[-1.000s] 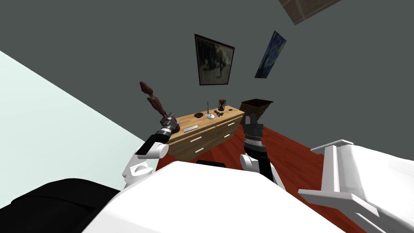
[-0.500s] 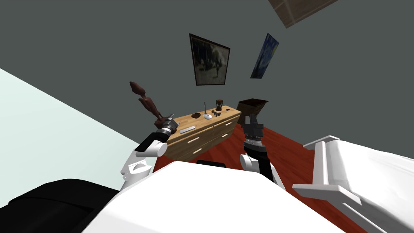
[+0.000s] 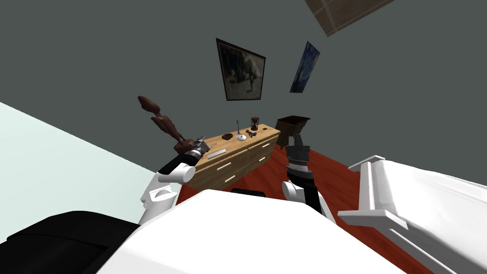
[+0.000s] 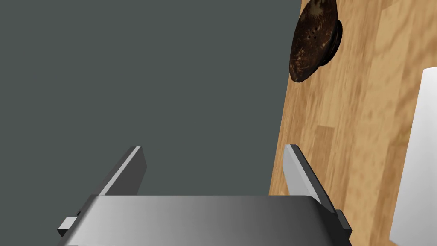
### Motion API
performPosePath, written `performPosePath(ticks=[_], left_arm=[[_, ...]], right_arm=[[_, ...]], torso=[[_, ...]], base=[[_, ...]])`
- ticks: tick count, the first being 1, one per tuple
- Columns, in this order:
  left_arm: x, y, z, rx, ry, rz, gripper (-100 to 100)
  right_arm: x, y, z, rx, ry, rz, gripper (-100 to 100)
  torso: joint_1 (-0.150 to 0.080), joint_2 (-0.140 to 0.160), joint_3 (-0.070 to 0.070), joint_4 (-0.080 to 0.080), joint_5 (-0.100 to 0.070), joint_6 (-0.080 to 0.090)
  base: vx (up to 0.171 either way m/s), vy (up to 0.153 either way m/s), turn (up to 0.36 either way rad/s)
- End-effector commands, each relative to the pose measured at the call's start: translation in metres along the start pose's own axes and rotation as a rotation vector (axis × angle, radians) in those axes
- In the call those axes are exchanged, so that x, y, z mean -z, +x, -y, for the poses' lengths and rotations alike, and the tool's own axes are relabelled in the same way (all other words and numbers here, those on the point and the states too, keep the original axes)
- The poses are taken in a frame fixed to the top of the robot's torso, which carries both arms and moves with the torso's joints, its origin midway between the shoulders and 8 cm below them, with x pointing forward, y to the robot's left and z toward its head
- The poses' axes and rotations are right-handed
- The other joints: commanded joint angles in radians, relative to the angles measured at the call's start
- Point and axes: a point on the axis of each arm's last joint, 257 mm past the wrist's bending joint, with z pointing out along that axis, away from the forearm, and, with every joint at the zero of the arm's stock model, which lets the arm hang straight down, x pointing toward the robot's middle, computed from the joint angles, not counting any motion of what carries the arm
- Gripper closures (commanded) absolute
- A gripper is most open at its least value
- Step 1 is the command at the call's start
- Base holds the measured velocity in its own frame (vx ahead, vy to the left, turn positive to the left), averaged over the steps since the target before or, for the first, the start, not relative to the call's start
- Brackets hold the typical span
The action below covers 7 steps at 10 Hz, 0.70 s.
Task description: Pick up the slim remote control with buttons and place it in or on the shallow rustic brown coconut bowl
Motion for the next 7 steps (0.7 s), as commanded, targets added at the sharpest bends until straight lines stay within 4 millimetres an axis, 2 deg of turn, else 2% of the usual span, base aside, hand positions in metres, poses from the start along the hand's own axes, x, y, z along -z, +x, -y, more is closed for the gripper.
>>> performPosePath(ticks=[1, 7], left_arm=[[0.000, -0.004, -0.009, 0.004, -0.035, 0.013, -100], [-0.006, -0.028, -0.038, 0.075, -0.193, 0.063, -100]], right_arm=[[0.000, 0.000, 0.000, 0.000, 0.000, 0.000, 0], [0.000, 0.000, 0.000, 0.000, 0.000, 0.000, 0]], torso=[[0.000, 0.000, 0.000, 0.000, 0.000, 0.000], [0.001, 0.000, 0.000, 0.000, 0.000, 0.000]], base=[[0.012, -0.019, -0.003], [0.019, -0.027, -0.100]])
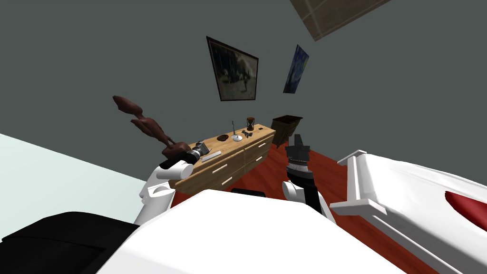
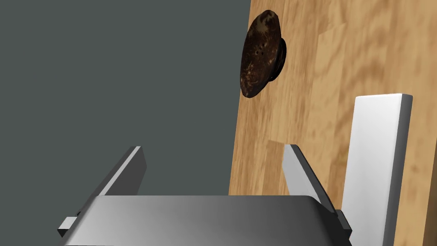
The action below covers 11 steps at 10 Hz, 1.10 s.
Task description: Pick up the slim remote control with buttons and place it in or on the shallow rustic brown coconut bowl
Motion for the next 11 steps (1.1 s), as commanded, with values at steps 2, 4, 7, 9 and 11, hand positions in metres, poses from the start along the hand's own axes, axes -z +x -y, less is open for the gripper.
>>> performPosePath(ticks=[2, 4, 7, 9, 11], left_arm=[[-0.001, -0.009, -0.016, 0.014, -0.071, 0.029, -100], [-0.003, -0.018, -0.025, 0.037, -0.122, 0.048, -100], [-0.004, -0.030, -0.040, 0.060, -0.200, 0.082, -100], [-0.005, -0.039, -0.047, 0.084, -0.247, 0.103, -100], [-0.002, -0.043, -0.056, 0.083, -0.282, 0.119, -100]], right_arm=[[0.000, 0.000, 0.000, 0.000, 0.000, 0.000, 0], [0.000, 0.000, 0.000, 0.000, 0.000, 0.000, 0], [0.000, 0.000, 0.000, 0.000, 0.000, 0.000, 0], [0.000, 0.000, 0.000, 0.000, 0.000, 0.000, 0], [0.000, 0.000, 0.000, 0.000, 0.000, 0.000, 0]], torso=[[0.000, 0.000, 0.000, 0.000, 0.000, -0.001], [0.002, 0.001, 0.000, 0.000, 0.000, 0.000], [0.001, 0.001, 0.001, 0.000, 0.000, 0.000], [0.002, 0.001, 0.001, 0.000, 0.000, -0.001], [0.002, 0.001, 0.001, 0.000, 0.000, -0.001]], base=[[0.015, -0.015, -0.024], [0.017, -0.008, -0.120], [0.013, -0.007, -0.082], [0.012, -0.006, -0.076], [0.012, 0.001, -0.034]])
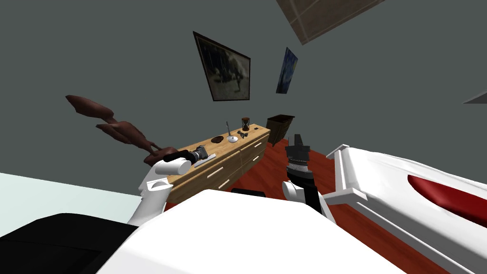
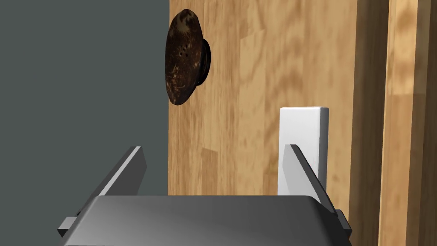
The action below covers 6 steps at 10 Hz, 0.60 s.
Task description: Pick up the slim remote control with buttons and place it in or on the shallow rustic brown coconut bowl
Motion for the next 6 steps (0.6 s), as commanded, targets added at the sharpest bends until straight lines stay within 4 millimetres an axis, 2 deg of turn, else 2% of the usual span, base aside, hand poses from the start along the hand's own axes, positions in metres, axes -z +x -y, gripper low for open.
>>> performPosePath(ticks=[1, 6], left_arm=[[-0.003, -0.011, -0.006, 0.024, -0.050, 0.023, -100], [-0.006, -0.036, -0.029, 0.072, -0.187, 0.094, -100]], right_arm=[[0.000, 0.000, 0.000, 0.000, 0.000, 0.000, 0], [0.000, 0.000, 0.000, 0.000, 0.000, 0.000, 0]], torso=[[0.000, 0.000, 0.000, 0.000, 0.000, 0.000], [0.000, 0.000, 0.000, 0.000, 0.000, 0.000]], base=[[0.013, 0.000, -0.168], [0.012, 0.009, -0.090]])
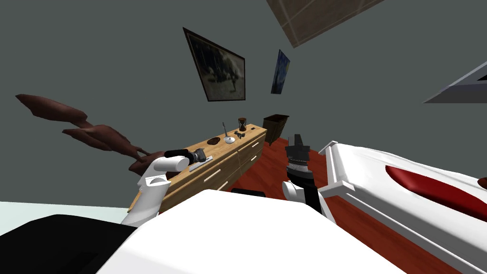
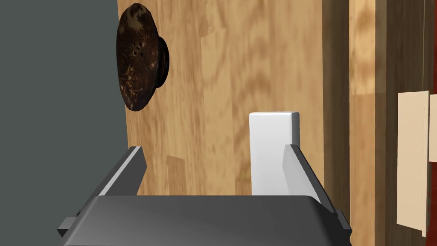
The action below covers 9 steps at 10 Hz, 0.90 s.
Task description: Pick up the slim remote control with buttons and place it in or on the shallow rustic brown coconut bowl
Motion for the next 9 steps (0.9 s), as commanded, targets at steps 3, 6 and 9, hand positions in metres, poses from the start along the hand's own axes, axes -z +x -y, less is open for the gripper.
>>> performPosePath(ticks=[3, 6, 9], left_arm=[[-0.004, -0.021, -0.019, 0.037, -0.109, 0.060, -100], [-0.004, -0.035, -0.030, 0.060, -0.178, 0.101, -100], [-0.002, -0.048, -0.041, 0.083, -0.246, 0.142, -100]], right_arm=[[0.000, 0.000, 0.000, 0.000, 0.000, 0.000, 0], [0.000, 0.000, 0.000, 0.000, 0.000, 0.000, 0], [0.000, 0.000, 0.000, 0.000, 0.000, 0.000, 0]], torso=[[0.001, 0.000, 0.000, 0.000, 0.000, 0.000], [0.000, 0.000, 0.000, 0.000, 0.000, 0.000], [0.001, 0.000, 0.000, 0.000, 0.000, -0.001]], base=[[0.013, 0.022, -0.123], [0.005, 0.017, -0.075], [0.004, 0.028, -0.073]])
